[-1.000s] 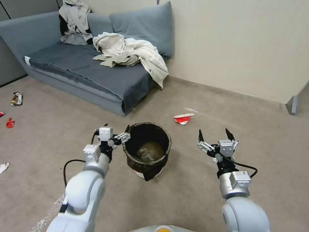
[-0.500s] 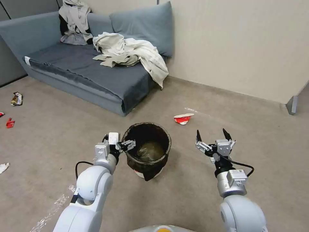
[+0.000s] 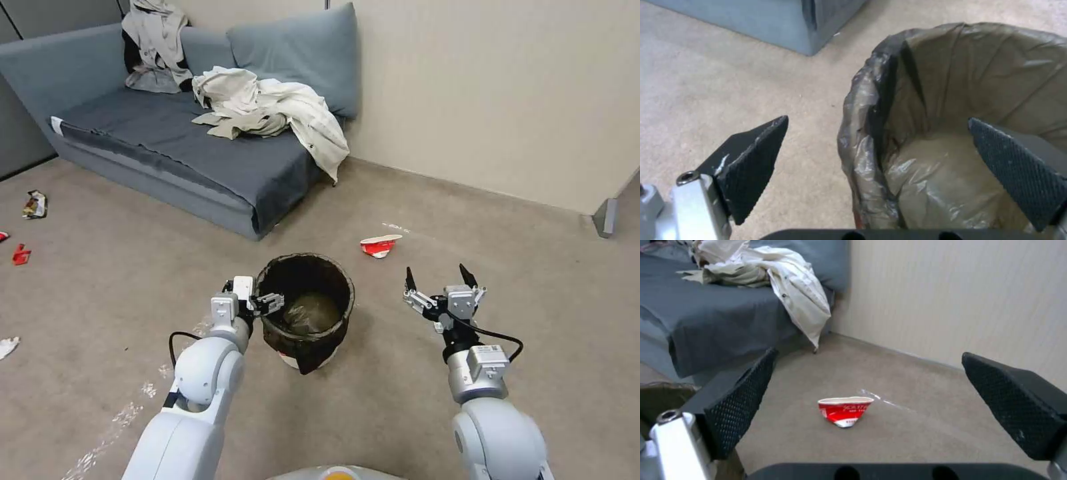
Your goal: Pick up the trash can from the floor.
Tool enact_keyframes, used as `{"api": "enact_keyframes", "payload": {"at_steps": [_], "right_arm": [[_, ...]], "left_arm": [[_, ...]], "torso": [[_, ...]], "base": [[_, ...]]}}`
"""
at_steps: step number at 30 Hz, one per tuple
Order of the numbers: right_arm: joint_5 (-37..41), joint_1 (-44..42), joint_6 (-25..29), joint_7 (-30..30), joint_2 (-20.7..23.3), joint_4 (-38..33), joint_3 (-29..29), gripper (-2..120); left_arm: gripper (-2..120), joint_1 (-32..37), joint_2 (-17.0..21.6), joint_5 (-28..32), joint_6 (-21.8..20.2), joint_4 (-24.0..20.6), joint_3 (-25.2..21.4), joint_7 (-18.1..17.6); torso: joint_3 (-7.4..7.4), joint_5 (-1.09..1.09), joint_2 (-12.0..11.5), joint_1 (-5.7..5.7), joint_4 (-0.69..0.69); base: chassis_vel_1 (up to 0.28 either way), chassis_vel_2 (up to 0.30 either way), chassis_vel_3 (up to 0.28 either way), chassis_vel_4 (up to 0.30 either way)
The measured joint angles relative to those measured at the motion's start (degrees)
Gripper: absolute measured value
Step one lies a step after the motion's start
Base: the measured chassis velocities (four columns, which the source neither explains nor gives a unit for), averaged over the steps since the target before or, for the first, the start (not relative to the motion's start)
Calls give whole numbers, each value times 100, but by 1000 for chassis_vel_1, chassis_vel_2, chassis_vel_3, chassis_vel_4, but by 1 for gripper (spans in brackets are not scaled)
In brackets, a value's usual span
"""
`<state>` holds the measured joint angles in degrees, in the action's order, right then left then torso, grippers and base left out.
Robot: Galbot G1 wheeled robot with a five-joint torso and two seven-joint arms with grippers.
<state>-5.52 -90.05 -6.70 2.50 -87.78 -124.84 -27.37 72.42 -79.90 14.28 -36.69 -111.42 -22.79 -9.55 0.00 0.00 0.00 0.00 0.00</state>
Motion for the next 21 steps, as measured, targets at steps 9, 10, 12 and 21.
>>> {"api": "enact_keyframes", "payload": {"at_steps": [9,10,12,21], "right_arm": [[38,18,2,0,28,28,6,100],[42,25,3,-1,34,36,9,100],[52,37,5,-1,39,46,16,100],[93,62,18,-4,60,80,33,100]], "left_arm": [[100,-93,-61,-77,-27,270,-74,24],[100,-106,-73,-69,-33,327,-96,29],[100,-121,-89,-44,-50,400,-125,37],[100,-124,-172,25,-158,633,-165,58]], "torso": [[0,0,0,0,0],[0,0,0,0,0],[0,0,0,0,0],[0,0,0,-1,0]], "base": [[0,0,0,0],[0,0,0,0],[0,0,0,0],[0,0,0,0]]}}
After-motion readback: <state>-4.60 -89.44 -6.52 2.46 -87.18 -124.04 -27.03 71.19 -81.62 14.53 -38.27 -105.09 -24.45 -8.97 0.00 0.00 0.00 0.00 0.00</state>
